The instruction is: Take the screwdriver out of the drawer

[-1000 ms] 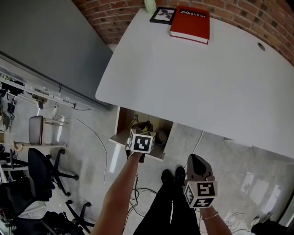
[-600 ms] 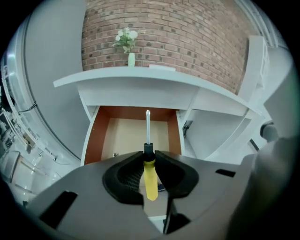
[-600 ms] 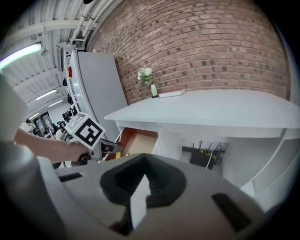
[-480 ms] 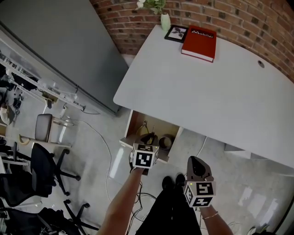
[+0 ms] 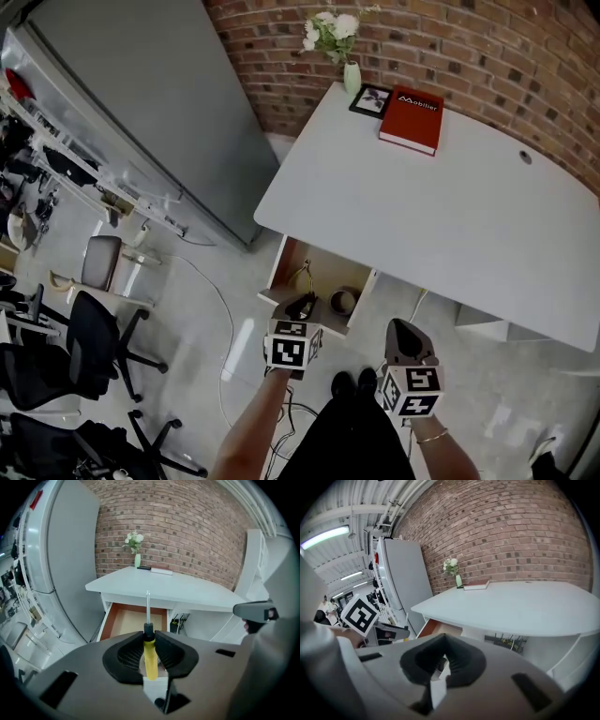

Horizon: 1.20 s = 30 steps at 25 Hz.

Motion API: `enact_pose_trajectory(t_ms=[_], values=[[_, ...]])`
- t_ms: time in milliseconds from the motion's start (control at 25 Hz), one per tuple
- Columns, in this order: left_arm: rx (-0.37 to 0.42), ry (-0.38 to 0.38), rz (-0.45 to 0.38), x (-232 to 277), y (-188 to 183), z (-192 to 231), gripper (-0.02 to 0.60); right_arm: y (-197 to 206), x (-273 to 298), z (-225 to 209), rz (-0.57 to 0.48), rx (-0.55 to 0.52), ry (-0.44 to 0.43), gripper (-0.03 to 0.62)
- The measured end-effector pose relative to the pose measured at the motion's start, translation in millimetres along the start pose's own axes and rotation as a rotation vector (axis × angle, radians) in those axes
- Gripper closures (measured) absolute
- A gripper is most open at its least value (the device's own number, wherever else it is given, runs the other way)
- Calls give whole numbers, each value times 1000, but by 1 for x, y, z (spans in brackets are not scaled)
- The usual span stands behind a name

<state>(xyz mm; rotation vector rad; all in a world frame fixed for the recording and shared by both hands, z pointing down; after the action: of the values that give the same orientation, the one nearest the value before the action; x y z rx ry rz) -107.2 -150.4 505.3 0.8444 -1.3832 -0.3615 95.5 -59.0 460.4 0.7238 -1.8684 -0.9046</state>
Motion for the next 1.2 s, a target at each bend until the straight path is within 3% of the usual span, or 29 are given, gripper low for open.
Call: enact_pose_trajectory(t_ms=[720, 1200], values=[[-105, -47, -150, -106, -16, 9, 514, -33, -20, 32, -19, -85, -67, 592], [-146, -72, -200, -151, -12, 16, 514, -48, -38, 50, -52, -102, -104, 592]])
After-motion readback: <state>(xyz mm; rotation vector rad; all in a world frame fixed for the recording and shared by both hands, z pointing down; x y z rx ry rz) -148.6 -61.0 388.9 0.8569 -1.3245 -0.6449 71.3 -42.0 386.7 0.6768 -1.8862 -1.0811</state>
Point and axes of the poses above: the fingertips, and each gripper's own axes: x forward along the fingers, z to its left, y out of its underside, the point moved 6 cm from there along -x, backward along the fingers, and after that the axes turned 12 degrees about -y, right-handed, at the moved point
